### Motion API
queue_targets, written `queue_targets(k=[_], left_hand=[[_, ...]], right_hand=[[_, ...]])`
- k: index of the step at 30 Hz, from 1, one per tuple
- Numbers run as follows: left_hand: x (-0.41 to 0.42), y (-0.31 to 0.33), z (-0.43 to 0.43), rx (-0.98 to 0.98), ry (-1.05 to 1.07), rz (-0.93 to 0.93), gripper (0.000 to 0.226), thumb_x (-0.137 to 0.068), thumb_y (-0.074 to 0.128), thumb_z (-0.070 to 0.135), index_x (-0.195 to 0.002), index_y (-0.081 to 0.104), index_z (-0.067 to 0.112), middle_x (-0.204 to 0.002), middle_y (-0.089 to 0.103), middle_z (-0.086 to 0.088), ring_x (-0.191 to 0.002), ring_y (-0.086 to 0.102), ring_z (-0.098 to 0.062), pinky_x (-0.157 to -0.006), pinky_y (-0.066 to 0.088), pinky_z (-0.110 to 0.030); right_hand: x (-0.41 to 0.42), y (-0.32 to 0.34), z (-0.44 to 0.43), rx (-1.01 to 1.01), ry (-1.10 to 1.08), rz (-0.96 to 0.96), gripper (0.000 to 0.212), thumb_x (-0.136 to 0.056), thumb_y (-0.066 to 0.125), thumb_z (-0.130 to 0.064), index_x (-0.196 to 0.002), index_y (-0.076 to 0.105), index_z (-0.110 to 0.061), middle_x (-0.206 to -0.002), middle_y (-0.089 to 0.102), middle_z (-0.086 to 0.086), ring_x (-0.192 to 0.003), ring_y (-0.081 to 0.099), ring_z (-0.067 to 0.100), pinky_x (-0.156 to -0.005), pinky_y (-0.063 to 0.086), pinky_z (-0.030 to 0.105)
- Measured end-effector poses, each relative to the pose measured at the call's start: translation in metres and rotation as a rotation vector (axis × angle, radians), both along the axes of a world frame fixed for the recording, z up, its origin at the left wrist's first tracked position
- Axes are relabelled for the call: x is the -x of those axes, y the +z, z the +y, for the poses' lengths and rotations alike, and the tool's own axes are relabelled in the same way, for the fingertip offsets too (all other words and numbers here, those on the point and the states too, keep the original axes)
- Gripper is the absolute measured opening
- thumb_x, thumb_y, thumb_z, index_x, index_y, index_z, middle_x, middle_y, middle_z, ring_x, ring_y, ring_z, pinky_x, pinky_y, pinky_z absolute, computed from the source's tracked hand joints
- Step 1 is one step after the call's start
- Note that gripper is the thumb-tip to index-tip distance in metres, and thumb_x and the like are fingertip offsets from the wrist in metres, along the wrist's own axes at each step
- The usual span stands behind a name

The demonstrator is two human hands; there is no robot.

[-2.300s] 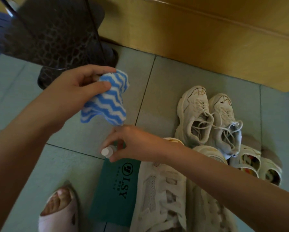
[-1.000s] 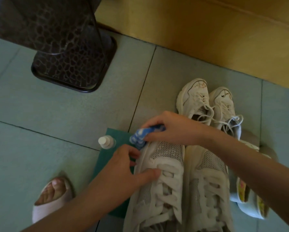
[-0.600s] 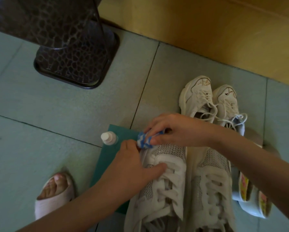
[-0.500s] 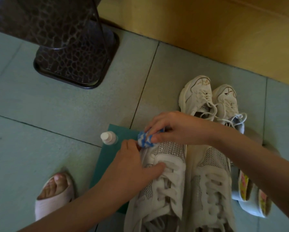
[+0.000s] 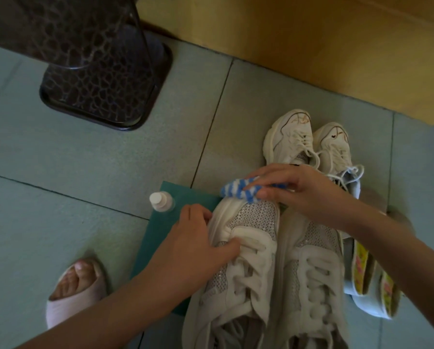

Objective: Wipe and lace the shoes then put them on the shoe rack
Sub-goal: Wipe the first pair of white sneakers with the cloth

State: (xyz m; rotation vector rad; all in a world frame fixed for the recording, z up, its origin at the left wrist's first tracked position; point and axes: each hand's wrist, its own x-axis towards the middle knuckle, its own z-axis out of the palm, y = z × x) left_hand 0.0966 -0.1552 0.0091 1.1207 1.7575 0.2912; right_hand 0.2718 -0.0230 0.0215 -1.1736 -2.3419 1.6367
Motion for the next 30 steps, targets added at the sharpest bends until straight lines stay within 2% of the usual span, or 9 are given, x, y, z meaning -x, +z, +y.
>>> queue_targets(k=[4,7,9,13,17,21,26,30], left_hand=[[-0.001,0.000,0.000,-0.021,-0.013,0.010,0.051,-0.073,0.061,0.056,-0.108,0.035,0.028,-0.113,0.040,0.009,-0.099,0.050,-0.009,-0.088,0.047,-0.034],[-0.001,0.001,0.001,-0.016,-0.021,0.008,0.052,-0.073,0.061,0.055,-0.108,0.035,0.028,-0.113,0.039,0.009,-0.099,0.051,-0.009,-0.088,0.048,-0.034],[0.000,0.001,0.001,-0.007,-0.023,-0.003,0.052,-0.073,0.061,0.055,-0.108,0.035,0.028,-0.112,0.040,0.009,-0.099,0.051,-0.009,-0.088,0.048,-0.034],[-0.001,0.003,0.001,-0.020,-0.032,-0.004,0.050,-0.073,0.061,0.053,-0.108,0.031,0.032,-0.113,0.038,0.011,-0.100,0.050,-0.008,-0.088,0.048,-0.032],[-0.002,0.003,0.001,-0.046,-0.062,0.016,0.056,-0.074,0.059,0.052,-0.118,0.031,0.032,-0.117,0.034,0.011,-0.102,0.049,-0.009,-0.089,0.046,-0.029],[0.000,0.004,0.000,-0.049,-0.084,0.017,0.062,-0.075,0.057,0.052,-0.127,0.031,0.032,-0.123,0.032,0.008,-0.105,0.049,-0.011,-0.092,0.045,-0.031],[0.000,0.006,0.000,-0.060,-0.088,0.068,0.079,-0.073,0.054,0.064,-0.138,0.022,0.034,-0.133,0.024,0.010,-0.119,0.041,-0.012,-0.099,0.041,-0.033],[-0.002,0.004,0.002,-0.117,-0.104,0.121,0.068,-0.082,0.050,0.057,-0.139,0.022,0.032,-0.136,0.025,0.006,-0.121,0.039,-0.012,-0.096,0.039,-0.027]], right_hand=[[-0.013,-0.003,-0.006,-0.008,-0.115,0.034,0.025,-0.079,0.059,-0.028,-0.102,0.070,-0.024,-0.110,0.066,-0.013,-0.103,0.059,-0.002,-0.089,0.044,0.011],[-0.017,0.000,-0.011,-0.032,-0.159,0.039,0.022,-0.078,0.059,-0.029,-0.094,0.069,-0.039,-0.100,0.065,-0.031,-0.103,0.058,-0.009,-0.087,0.040,0.005],[-0.018,0.003,-0.015,-0.054,-0.166,0.016,0.024,-0.078,0.059,-0.029,-0.097,0.068,-0.041,-0.098,0.062,-0.039,-0.104,0.057,-0.011,-0.088,0.039,0.003],[-0.023,0.006,-0.027,-0.143,-0.220,-0.041,0.026,-0.083,0.063,-0.021,-0.104,0.064,-0.037,-0.109,0.062,-0.024,-0.102,0.053,-0.018,-0.089,0.037,0.001],[-0.020,0.007,-0.040,-0.133,-0.337,0.008,0.032,-0.084,0.064,-0.013,-0.096,0.062,-0.043,-0.100,0.061,-0.029,-0.095,0.054,-0.022,-0.084,0.039,0.000],[-0.010,0.007,-0.043,-0.158,-0.362,0.014,0.024,-0.086,0.064,-0.013,-0.104,0.069,-0.028,-0.093,0.061,-0.032,-0.092,0.058,-0.016,-0.082,0.043,0.004],[0.006,0.004,-0.041,-0.103,-0.346,0.012,0.024,-0.089,0.061,-0.018,-0.109,0.068,-0.028,-0.096,0.064,-0.027,-0.096,0.059,-0.011,-0.084,0.043,0.005],[0.004,0.005,-0.047,-0.088,-0.406,-0.020,0.022,-0.089,0.061,-0.019,-0.109,0.069,-0.024,-0.094,0.063,-0.028,-0.089,0.057,-0.017,-0.080,0.041,0.001]])
